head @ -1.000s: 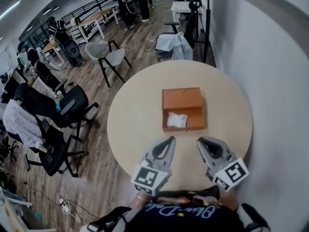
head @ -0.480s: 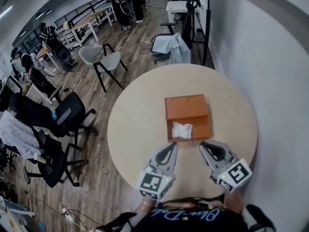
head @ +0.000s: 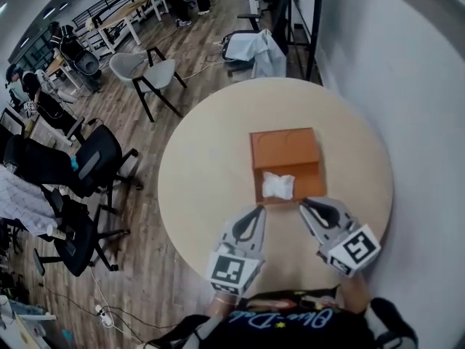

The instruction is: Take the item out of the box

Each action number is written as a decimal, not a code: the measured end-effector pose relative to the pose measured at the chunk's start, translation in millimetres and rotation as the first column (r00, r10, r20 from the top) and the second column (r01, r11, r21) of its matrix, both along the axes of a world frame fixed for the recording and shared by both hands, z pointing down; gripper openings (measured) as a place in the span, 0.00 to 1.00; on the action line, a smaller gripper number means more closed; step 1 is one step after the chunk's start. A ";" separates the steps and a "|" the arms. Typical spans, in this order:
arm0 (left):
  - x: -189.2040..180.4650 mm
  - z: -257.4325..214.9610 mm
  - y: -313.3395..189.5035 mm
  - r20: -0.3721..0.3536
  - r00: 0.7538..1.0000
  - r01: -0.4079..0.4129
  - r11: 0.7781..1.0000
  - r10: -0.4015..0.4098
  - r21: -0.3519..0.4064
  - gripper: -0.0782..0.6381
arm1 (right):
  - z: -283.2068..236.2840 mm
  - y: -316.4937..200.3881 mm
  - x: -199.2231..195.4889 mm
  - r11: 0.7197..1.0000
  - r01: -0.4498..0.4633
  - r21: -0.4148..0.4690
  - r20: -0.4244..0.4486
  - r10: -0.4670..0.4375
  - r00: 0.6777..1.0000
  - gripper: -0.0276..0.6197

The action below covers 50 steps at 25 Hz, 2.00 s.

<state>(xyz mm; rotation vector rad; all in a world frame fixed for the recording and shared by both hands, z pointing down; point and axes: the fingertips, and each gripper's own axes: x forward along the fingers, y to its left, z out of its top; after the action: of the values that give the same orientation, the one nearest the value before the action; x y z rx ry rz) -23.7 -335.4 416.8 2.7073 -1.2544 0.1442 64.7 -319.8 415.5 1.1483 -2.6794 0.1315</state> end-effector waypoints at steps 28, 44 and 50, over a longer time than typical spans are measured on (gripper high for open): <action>-20.8 60.4 -57.2 0.001 1.000 0.008 0.994 -0.008 -0.107 0.09 | 126.0 -94.8 -32.2 0.954 0.093 -0.284 -0.309 -0.183 0.933 0.14; -32.8 78.0 -70.4 -0.004 0.999 0.037 0.988 -0.038 -0.153 0.09 | 214.7 -109.6 -30.3 0.844 0.119 -0.523 -0.465 -0.399 0.790 0.15; -41.4 78.7 -65.8 -0.012 0.999 0.049 0.985 -0.052 -0.165 0.09 | 224.8 -109.8 -27.6 0.846 0.067 -0.529 -0.500 -0.375 0.781 0.15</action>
<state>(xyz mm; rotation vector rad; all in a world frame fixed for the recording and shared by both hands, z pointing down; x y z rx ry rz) -65.1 -401.2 495.5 2.5298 -1.2468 0.2099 37.1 -429.6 640.2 0.5620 -2.0253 0.3277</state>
